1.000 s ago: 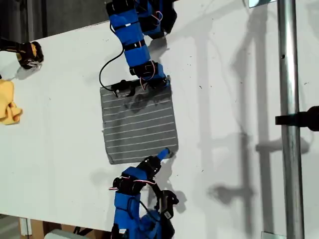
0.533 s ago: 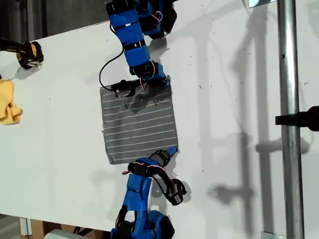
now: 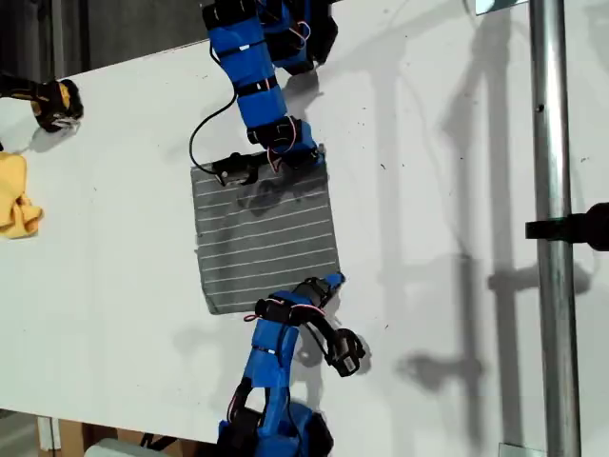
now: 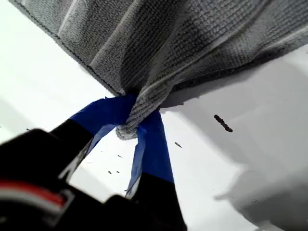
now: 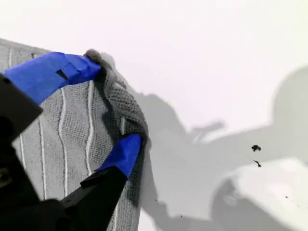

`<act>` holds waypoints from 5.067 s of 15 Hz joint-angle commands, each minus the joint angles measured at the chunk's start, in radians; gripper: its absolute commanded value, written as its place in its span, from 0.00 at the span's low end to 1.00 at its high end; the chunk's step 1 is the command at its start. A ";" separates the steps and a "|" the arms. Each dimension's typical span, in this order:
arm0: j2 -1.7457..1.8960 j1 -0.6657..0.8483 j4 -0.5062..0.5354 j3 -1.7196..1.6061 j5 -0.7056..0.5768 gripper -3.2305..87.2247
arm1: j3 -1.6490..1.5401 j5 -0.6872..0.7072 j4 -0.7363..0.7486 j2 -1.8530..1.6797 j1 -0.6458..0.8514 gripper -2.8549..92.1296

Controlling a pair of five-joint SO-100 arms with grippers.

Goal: Grasp corners of a towel and fold twice.

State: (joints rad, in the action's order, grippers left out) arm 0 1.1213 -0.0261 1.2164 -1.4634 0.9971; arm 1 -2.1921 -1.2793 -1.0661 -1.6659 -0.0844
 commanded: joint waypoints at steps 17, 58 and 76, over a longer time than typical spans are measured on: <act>0.204 -0.018 0.293 0.272 -0.017 0.02 | 0.336 0.106 -0.258 -0.264 -0.071 0.03; 0.144 0.976 0.190 0.558 -0.472 0.02 | 1.014 0.877 0.049 0.236 1.002 0.03; -0.138 0.818 0.416 0.494 -0.272 0.03 | 0.660 0.719 -0.124 0.360 0.834 0.03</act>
State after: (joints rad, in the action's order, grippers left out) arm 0 0.9756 0.7854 1.5969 -0.9986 0.7225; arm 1 -1.5754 -0.5492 -1.1643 -1.3146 0.7271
